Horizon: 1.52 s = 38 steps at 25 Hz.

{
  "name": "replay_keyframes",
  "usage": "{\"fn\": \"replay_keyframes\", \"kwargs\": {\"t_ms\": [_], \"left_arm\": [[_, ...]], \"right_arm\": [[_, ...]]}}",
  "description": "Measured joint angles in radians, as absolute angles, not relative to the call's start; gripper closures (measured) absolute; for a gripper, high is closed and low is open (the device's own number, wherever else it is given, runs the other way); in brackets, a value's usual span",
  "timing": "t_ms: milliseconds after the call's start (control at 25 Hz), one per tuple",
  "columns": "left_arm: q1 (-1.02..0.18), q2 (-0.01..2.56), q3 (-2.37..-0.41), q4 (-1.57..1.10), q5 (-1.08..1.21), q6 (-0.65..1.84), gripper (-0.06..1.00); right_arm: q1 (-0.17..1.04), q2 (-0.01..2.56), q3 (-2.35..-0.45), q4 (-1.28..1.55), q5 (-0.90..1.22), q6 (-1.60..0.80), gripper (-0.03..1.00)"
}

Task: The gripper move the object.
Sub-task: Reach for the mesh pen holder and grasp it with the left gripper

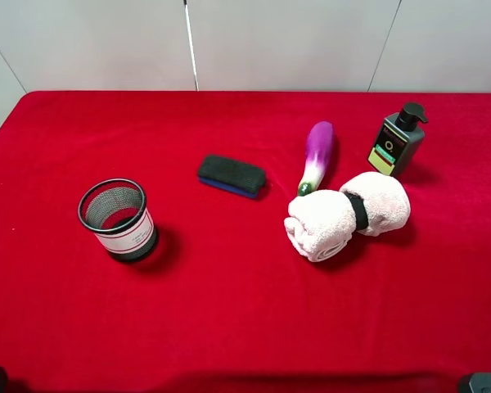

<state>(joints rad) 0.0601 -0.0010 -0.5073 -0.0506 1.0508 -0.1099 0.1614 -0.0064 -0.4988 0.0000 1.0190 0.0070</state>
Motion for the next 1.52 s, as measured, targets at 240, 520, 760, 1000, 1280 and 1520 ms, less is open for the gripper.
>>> {"fn": "replay_keyframes", "kwargs": {"t_ms": [240, 520, 760, 1000, 1280, 1520], "left_arm": [[0.06, 0.127, -0.549, -0.065, 1.05, -0.063, 0.12], [0.044, 0.244, -0.557, -0.099, 1.007, -0.017, 0.12], [-0.013, 0.324, -0.56, -0.103, 0.998, -0.013, 0.12], [-0.07, 0.458, -0.56, -0.103, 0.979, -0.006, 0.12], [-0.129, 0.624, -0.56, -0.103, 0.919, 0.014, 0.12], [-0.148, 0.708, -0.56, -0.094, 0.895, 0.018, 0.12]], "right_arm": [[0.161, -0.006, -0.499, 0.0, 1.019, 0.007, 0.27], [0.161, -0.006, -0.499, 0.0, 1.019, 0.007, 0.27], [0.161, -0.006, -0.499, 0.0, 1.019, 0.007, 0.27], [0.161, -0.006, -0.499, 0.0, 1.019, 0.007, 0.27], [0.161, -0.006, -0.499, 0.0, 1.019, 0.007, 0.27], [0.161, -0.006, -0.499, 0.0, 1.019, 0.007, 0.27]]}}
